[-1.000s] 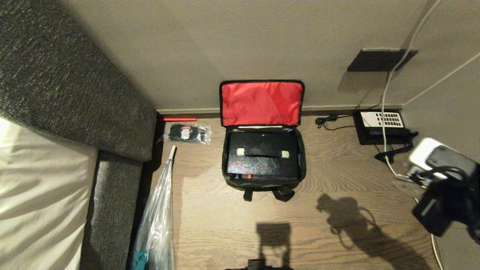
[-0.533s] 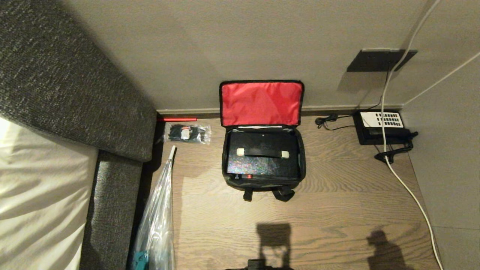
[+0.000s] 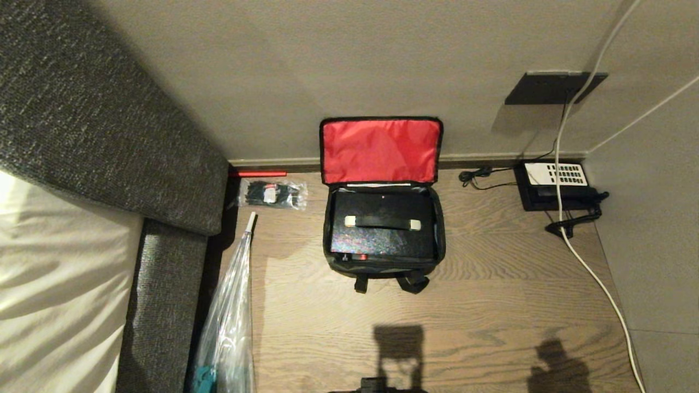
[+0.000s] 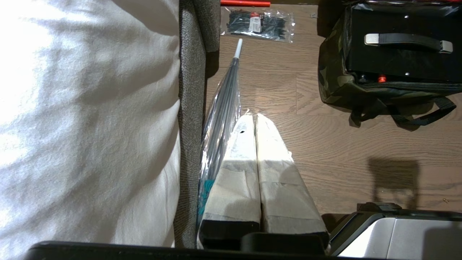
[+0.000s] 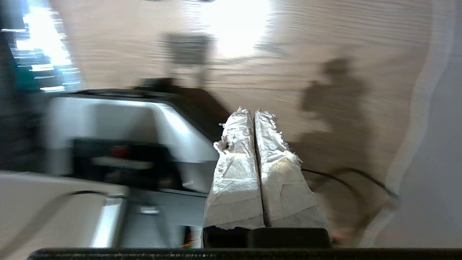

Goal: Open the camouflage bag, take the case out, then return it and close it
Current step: Close the top of the storage box

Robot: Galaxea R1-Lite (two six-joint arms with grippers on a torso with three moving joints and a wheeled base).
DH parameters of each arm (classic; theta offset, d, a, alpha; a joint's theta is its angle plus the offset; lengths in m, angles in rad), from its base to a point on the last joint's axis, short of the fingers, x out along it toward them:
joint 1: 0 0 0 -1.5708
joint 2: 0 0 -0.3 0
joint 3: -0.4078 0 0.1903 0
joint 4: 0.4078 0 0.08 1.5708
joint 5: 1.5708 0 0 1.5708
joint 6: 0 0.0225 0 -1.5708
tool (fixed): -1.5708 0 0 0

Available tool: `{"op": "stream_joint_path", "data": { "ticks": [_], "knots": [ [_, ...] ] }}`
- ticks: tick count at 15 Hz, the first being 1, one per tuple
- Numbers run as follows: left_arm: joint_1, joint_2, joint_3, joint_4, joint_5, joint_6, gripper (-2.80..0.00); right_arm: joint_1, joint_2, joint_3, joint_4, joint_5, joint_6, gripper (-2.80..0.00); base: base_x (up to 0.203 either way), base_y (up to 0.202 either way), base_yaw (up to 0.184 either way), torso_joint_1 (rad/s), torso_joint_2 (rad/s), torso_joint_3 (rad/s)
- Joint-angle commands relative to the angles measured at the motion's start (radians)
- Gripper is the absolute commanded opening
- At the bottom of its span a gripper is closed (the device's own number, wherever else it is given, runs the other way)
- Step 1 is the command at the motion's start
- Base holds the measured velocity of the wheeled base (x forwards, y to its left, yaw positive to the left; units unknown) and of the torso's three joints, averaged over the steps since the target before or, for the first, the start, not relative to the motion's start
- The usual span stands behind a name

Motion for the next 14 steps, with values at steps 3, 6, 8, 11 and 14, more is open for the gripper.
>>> {"op": "stream_joint_path", "data": {
  "ticks": [3,6,8,11,14],
  "knots": [
    [0.0,-0.002,0.002,0.001,0.001,0.0,-2.8,0.001,0.417,-0.164,-0.187,0.145,0.134,-2.8,0.0,0.0,0.0,0.0,0.0,0.0],
    [0.0,-0.002,0.002,0.001,0.001,0.0,-2.8,0.0,0.735,-0.373,-0.334,0.197,0.291,-2.8,0.0,0.0,0.0,0.0,0.0,0.0],
    [0.0,-0.002,0.002,0.001,0.001,0.0,-2.8,0.0,0.965,-0.497,-0.492,0.216,0.424,-2.8,0.0,0.0,0.0,0.0,0.0,0.0],
    [0.0,-0.002,0.002,0.001,0.001,0.0,-2.8,0.003,1.28,-0.641,-0.713,0.23,0.513,-2.8,0.0,0.0,0.0,0.0,0.0,0.0],
    [0.0,-0.002,0.002,0.001,0.001,-0.001,-2.8,-0.004,1.512,-0.842,-0.847,0.248,0.416,-2.8,0.0,0.0,0.0,0.0,0.0,0.0]
  ]
}}
